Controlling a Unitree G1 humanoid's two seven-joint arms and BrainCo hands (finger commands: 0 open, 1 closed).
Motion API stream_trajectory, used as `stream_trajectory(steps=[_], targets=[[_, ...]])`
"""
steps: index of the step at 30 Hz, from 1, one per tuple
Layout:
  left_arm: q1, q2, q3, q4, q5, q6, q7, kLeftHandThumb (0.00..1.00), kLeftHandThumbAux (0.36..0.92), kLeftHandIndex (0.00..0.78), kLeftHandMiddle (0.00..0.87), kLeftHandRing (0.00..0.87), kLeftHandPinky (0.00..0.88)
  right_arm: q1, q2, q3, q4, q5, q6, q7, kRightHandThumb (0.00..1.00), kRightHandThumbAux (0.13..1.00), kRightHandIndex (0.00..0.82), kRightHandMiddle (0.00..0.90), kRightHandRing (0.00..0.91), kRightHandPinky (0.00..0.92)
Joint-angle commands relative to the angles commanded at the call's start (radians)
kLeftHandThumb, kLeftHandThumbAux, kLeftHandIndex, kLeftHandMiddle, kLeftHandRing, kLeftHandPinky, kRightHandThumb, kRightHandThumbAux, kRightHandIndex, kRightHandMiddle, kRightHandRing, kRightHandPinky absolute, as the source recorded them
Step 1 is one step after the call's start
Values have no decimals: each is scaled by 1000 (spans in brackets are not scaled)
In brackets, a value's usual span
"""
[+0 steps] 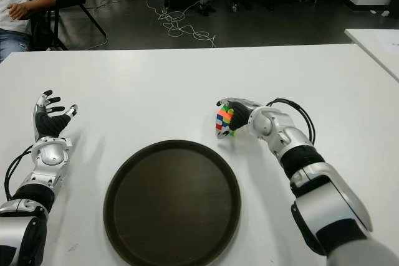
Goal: Pick up the Rubik's Cube and put it in the plate
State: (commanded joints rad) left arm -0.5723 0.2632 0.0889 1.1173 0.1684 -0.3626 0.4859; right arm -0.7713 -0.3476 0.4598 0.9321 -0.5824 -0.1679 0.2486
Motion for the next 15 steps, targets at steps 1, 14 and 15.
stream_trajectory(steps=[1, 14, 15], targets=[[0, 1, 0, 1, 0, -1, 0, 88, 781, 146, 264, 329, 421, 1, -1, -1, -1, 1, -3, -1, 0, 718, 61, 104, 87, 20], [-1, 0, 4, 5, -5, -15, -2, 123, 776, 144, 255, 333, 448, -15, 6, 22, 48, -22, -15, -15, 0, 702, 65, 101, 81, 20], [-1, 0, 5, 5, -5, -14, -2, 123, 777, 143, 255, 334, 448, -14, 4, 23, 47, -24, -15, -14, 0, 703, 67, 102, 82, 23]])
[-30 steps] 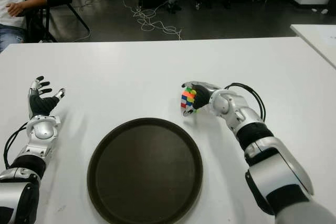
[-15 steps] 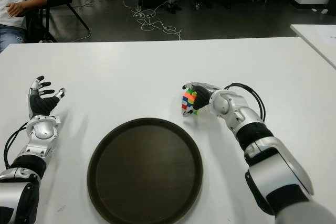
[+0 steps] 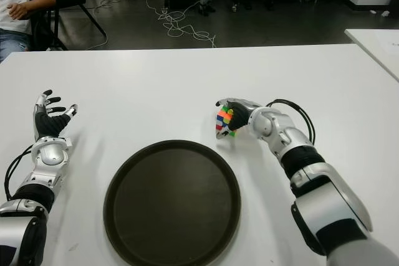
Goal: Pick up the Rubik's Cube and put it in the plate
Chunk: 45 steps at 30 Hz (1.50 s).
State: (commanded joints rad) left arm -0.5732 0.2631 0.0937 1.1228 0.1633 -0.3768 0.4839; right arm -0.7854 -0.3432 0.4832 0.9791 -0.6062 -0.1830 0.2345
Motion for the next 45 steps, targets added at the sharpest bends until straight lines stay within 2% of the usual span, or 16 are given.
stream_trajectory(steps=[4, 11, 15, 20, 24, 27, 30, 34, 36, 38, 40, 42, 44, 45], targets=[[1, -2, 3, -2, -4, 1, -1, 109, 786, 144, 262, 344, 450, 10, -14, -3, -43, 2, 3, 22, 0, 703, 72, 106, 85, 35], [2, -4, 3, -7, -4, -1, -1, 73, 799, 150, 269, 335, 421, 6, 2, -1, -9, -5, 13, 10, 0, 680, 76, 107, 85, 31], [2, -4, 0, -8, 2, 3, 4, 65, 808, 150, 259, 330, 429, 5, -1, -3, -16, -5, 13, 18, 0, 676, 81, 113, 92, 41], [2, 2, -12, -9, 18, 14, 12, 47, 783, 142, 236, 306, 427, 12, -8, -7, -29, 0, 0, 17, 0, 664, 77, 108, 88, 43], [3, 1, -13, -10, 17, 15, 12, 57, 783, 143, 246, 324, 446, 11, -11, -5, -37, -2, 0, 24, 0, 667, 73, 103, 84, 38], [3, 1, -13, -10, 16, 17, 13, 57, 784, 135, 231, 288, 377, 7, -10, 0, -31, -7, 4, 30, 0, 686, 111, 126, 97, 46], [3, 2, -15, -10, 17, 18, 13, 50, 782, 133, 226, 279, 365, 4, -9, 1, -22, -7, -1, 35, 0, 689, 136, 137, 104, 49], [3, 2, -15, -12, 15, 18, 8, 62, 775, 152, 245, 303, 398, 3, -11, 1, 3, -9, -38, 9, 0, 685, 148, 142, 105, 57], [3, 1, -12, -13, 10, 17, 4, 68, 780, 160, 298, 350, 445, 3, -12, 2, 7, -14, -53, -10, 0, 686, 129, 136, 101, 66], [3, 0, -9, -12, 6, 18, 2, 73, 779, 160, 306, 357, 437, 6, -16, 0, 1, -16, -69, -26, 0, 691, 116, 130, 100, 70], [2, -1, -7, -12, 3, 19, 0, 75, 776, 159, 315, 368, 438, 11, -19, -8, -6, -13, -88, -45, 0, 708, 119, 131, 108, 87], [2, -1, -6, -12, 1, 20, 0, 67, 772, 156, 306, 374, 446, 17, -20, -18, -3, -6, -108, -70, 0, 750, 161, 168, 156, 154], [2, -1, -6, -12, 1, 21, 1, 56, 770, 152, 296, 370, 444, 21, -19, -27, 2, 1, -122, -93, 0, 809, 237, 264, 260, 276], [1, -1, -6, -12, 1, 22, 1, 47, 769, 150, 292, 367, 441, 23, -17, -30, 4, 3, -126, -101, 44, 841, 299, 350, 351, 371]])
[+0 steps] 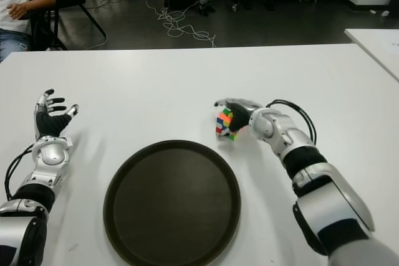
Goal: Pick up the Rubik's Cube and put it in the plate
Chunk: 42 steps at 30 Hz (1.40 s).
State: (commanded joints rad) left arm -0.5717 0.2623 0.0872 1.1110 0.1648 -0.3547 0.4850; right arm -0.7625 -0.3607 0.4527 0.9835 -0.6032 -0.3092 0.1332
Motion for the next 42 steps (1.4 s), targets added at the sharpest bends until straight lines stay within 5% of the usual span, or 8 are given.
stream_trajectory(steps=[1, 3, 6, 9, 22, 42], targets=[[-1, 0, -1, 0, 1, 2, 1, 44, 768, 149, 291, 366, 441, 3, 3, -7, 2, 4, 2, -16, 62, 851, 322, 381, 383, 405], [-1, 1, -2, 0, 3, 5, 3, 36, 772, 147, 301, 366, 440, 6, 8, -13, 5, 8, 4, -34, 432, 782, 382, 515, 524, 520], [-1, 2, -1, 0, 2, 6, 1, 49, 780, 148, 288, 346, 408, 7, 11, -19, 7, 11, 11, -52, 607, 748, 411, 610, 615, 601], [-1, 2, 0, 1, 1, 2, 2, 70, 779, 147, 268, 324, 392, 8, 17, -25, 10, 16, 24, -69, 665, 736, 422, 652, 654, 635], [3, -1, 5, -1, -3, -13, -3, 106, 787, 141, 251, 350, 484, 16, 29, -45, 13, 40, 28, -96, 696, 728, 429, 701, 702, 678], [4, 5, 1, 4, 6, -16, 2, 125, 766, 145, 203, 229, 288, 18, 41, -62, 8, 69, 61, -88, 695, 728, 429, 700, 705, 694]])
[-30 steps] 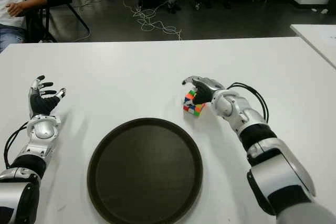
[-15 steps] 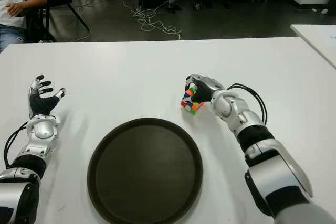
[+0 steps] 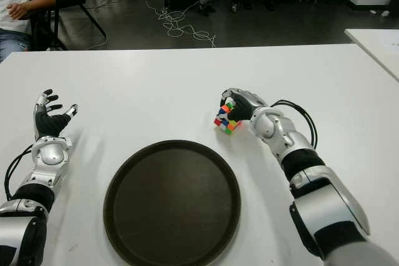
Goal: Pick up the Rubik's Cube and put it in the plate
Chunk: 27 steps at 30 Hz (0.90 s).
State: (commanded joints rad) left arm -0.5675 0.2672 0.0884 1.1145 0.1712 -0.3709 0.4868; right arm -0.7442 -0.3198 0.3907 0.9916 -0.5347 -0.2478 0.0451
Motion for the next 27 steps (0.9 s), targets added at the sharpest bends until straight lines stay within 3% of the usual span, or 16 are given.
stream_trajectory(steps=[16, 27], targets=[[0, -2, 6, 1, -7, -7, -5, 133, 761, 153, 224, 259, 322, -6, -4, 15, 11, -16, -5, -5, 695, 729, 428, 701, 705, 687], [1, -3, 2, 0, -1, -7, 0, 98, 764, 160, 219, 250, 308, 2, 5, -23, 4, 22, -9, -24, 698, 727, 429, 700, 697, 688]])
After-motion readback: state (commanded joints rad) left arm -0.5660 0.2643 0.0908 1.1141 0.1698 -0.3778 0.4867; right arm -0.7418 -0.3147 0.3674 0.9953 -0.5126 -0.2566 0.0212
